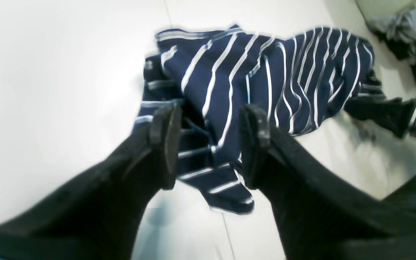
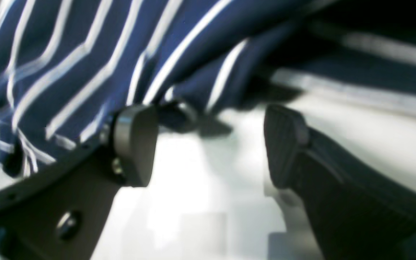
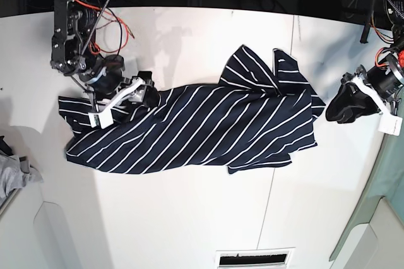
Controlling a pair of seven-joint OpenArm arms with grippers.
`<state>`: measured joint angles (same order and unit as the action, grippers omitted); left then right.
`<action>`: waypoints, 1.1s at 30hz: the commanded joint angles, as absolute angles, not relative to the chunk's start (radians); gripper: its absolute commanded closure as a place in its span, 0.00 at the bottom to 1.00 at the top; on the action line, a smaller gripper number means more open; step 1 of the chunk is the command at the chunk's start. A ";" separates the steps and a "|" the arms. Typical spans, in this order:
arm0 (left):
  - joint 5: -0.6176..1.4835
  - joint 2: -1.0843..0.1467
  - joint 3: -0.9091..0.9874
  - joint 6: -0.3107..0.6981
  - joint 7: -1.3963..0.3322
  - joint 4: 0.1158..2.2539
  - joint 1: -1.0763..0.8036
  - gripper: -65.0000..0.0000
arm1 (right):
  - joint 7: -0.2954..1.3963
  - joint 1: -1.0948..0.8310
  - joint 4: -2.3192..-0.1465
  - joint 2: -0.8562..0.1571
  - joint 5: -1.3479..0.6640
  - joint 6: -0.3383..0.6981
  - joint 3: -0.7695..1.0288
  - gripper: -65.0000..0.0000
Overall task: Layout the t-shirt on the table in an organized manner, then fold the t-shirt properly
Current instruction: 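Release the shirt and regrasp new edges with both grippers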
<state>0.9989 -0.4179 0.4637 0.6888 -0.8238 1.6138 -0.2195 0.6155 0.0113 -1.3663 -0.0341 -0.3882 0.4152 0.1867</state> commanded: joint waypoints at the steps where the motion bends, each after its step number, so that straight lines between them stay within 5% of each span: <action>1: 1.045 -0.435 0.478 0.698 -0.810 1.632 -0.217 0.55 | 0.596 0.013 -1.424 -0.035 -0.414 0.427 0.187 0.32; 8: 1.077 -0.432 0.478 0.698 -0.812 1.631 -0.287 0.55 | 0.503 -0.019 -1.448 -0.035 -0.422 0.417 0.187 0.32; 17: 1.030 -0.406 0.477 0.698 -0.797 1.625 -0.319 0.55 | 0.430 0.118 -1.168 -0.035 -0.419 0.454 0.163 0.32; 19: 0.979 -0.382 0.477 0.698 -0.760 1.607 -0.322 0.55 | 0.395 0.137 -1.137 -0.035 -0.418 0.453 0.155 0.48; 23: 0.952 -0.361 0.466 0.698 -0.693 1.555 -0.321 0.55 | 0.402 0.159 -1.152 -0.030 -0.419 0.487 0.155 1.00; 33: 0.714 -0.358 0.221 0.698 -0.505 1.441 -0.302 0.51 | 0.549 0.152 -1.427 -0.034 -0.479 0.540 0.244 1.00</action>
<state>0.6922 -0.3458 0.2142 0.6888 -0.5217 1.4277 -0.3119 0.5674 0.1318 -1.4097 -0.0307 -0.4561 0.5285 0.2428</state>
